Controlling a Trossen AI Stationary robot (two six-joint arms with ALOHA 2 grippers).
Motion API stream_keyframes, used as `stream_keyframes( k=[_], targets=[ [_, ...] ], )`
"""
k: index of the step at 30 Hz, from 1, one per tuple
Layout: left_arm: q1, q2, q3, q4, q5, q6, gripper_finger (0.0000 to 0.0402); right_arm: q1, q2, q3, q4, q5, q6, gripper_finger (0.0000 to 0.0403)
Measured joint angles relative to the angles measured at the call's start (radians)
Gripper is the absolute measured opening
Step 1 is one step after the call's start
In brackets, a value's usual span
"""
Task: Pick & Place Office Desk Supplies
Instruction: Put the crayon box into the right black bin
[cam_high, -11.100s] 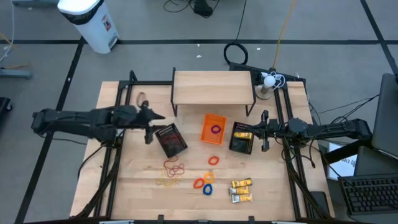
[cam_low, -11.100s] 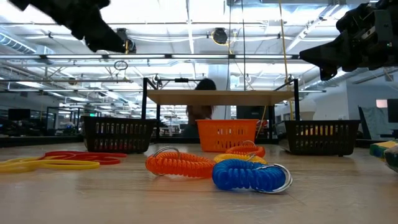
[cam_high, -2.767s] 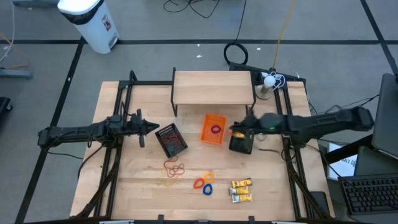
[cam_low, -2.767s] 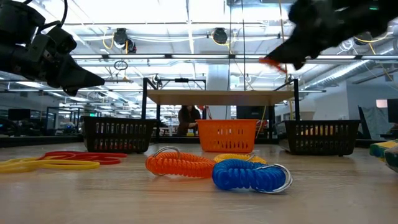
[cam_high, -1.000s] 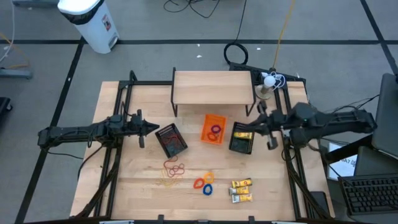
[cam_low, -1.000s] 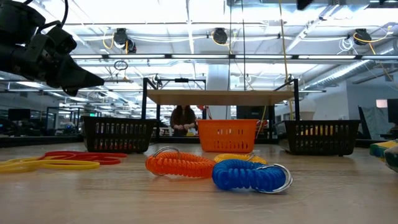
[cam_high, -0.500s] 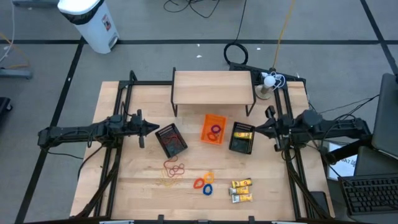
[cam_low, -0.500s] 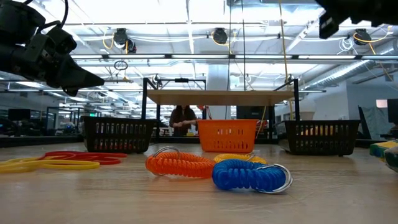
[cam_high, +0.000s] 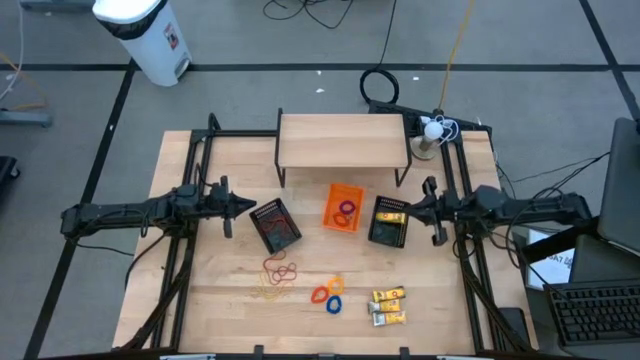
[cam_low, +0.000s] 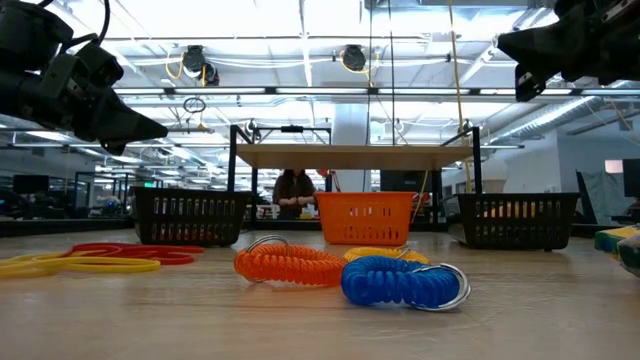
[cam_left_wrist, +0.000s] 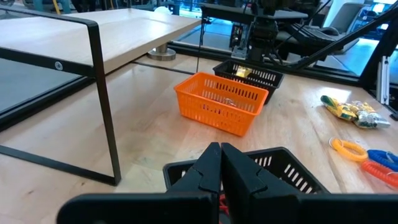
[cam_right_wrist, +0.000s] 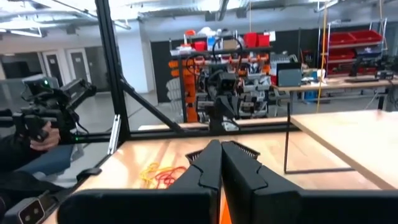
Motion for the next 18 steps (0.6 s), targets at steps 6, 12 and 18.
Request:
stream_keyframes(
  k=[6, 12, 18],
  targets=[
    [0.000, 0.000, 0.000, 0.000, 0.000, -0.005, 0.0010, 0.000, -0.108, 0.000, -0.062, 0.002, -0.002, 0.0000],
    [0.000, 0.000, 0.000, 0.000, 0.000, -0.001, 0.0010, 0.000, -0.192, -0.017, -0.183, 0.008, -0.047, 0.0000],
    [0.000, 0.000, 0.000, 0.000, 0.000, 0.001, 0.0010, 0.000, -0.187, -0.061, -0.134, 0.006, -0.040, 0.0000]
  ],
)
